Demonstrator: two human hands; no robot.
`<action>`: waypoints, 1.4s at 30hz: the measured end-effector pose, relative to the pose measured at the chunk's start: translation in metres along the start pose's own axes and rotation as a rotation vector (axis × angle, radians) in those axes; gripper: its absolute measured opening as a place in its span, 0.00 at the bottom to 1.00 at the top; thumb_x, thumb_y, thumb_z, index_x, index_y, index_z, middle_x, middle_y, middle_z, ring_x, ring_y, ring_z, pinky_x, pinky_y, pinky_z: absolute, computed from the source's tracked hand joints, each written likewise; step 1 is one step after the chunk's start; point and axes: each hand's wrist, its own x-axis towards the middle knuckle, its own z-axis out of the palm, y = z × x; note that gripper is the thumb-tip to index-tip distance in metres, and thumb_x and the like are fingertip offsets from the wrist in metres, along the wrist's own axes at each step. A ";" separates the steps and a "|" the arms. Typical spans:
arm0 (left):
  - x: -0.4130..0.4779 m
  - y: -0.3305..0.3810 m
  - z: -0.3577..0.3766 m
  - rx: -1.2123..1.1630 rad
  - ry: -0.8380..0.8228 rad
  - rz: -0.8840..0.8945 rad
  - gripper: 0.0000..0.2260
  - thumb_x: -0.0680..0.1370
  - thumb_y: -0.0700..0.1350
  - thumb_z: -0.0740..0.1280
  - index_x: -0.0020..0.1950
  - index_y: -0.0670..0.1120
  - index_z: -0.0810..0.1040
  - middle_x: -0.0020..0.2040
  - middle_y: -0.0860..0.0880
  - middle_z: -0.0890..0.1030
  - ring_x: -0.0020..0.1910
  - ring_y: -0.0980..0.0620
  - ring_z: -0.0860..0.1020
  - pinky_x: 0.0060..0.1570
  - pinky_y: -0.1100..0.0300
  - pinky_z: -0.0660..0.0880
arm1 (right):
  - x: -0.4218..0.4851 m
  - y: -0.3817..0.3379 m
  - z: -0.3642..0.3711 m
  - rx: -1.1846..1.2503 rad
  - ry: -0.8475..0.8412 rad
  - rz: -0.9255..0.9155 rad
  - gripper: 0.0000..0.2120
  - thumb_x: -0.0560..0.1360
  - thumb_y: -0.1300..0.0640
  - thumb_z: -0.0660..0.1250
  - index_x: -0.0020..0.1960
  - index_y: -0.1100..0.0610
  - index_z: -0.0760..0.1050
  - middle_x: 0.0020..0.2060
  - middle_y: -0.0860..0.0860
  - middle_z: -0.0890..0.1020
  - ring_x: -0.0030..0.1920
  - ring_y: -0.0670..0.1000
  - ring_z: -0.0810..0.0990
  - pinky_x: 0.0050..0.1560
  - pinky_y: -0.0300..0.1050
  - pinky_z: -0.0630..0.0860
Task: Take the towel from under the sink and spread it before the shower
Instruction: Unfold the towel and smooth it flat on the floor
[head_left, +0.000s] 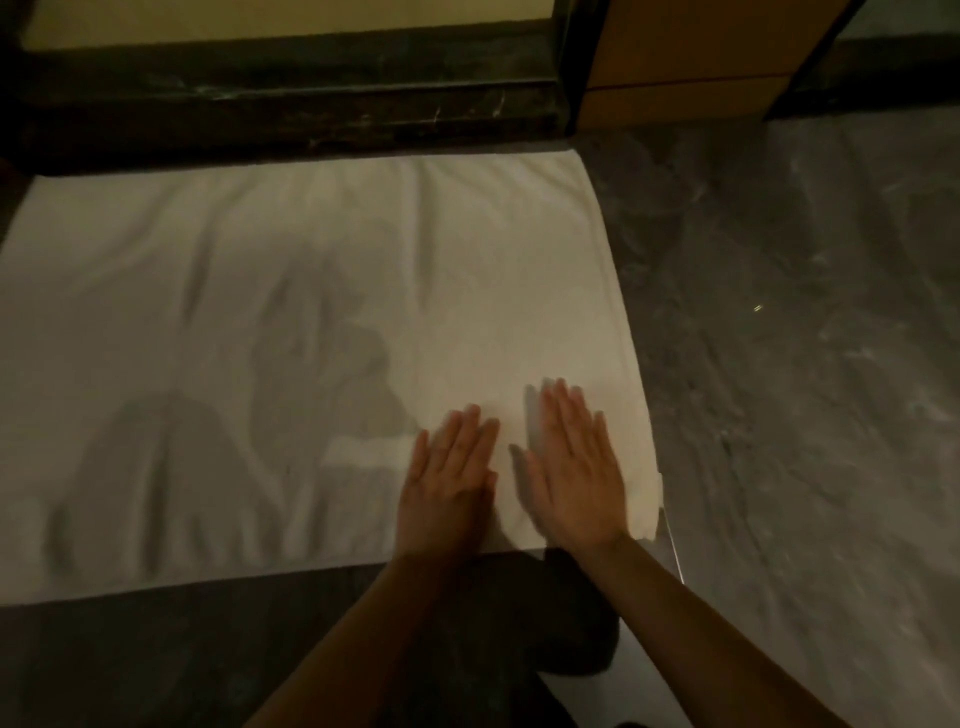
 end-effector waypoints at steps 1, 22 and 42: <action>-0.003 -0.009 -0.001 0.010 -0.009 -0.016 0.23 0.79 0.48 0.58 0.75 0.47 0.62 0.75 0.45 0.60 0.74 0.45 0.58 0.71 0.43 0.53 | 0.005 -0.007 0.005 -0.002 -0.027 -0.014 0.30 0.81 0.43 0.46 0.78 0.53 0.44 0.77 0.53 0.49 0.77 0.50 0.43 0.76 0.53 0.47; -0.048 -0.062 -0.004 -0.042 -0.018 -0.129 0.26 0.80 0.55 0.49 0.77 0.49 0.55 0.77 0.47 0.54 0.76 0.46 0.52 0.72 0.46 0.47 | 0.012 -0.054 0.021 -0.152 -0.162 -0.268 0.32 0.78 0.42 0.44 0.77 0.54 0.44 0.77 0.53 0.47 0.77 0.52 0.44 0.75 0.54 0.45; -0.083 -0.118 -0.019 0.054 -0.070 0.011 0.26 0.79 0.56 0.52 0.76 0.48 0.59 0.75 0.47 0.60 0.74 0.46 0.59 0.70 0.46 0.54 | 0.010 -0.049 0.012 -0.295 -0.345 -1.228 0.34 0.75 0.37 0.54 0.75 0.55 0.59 0.74 0.52 0.63 0.74 0.51 0.60 0.70 0.59 0.60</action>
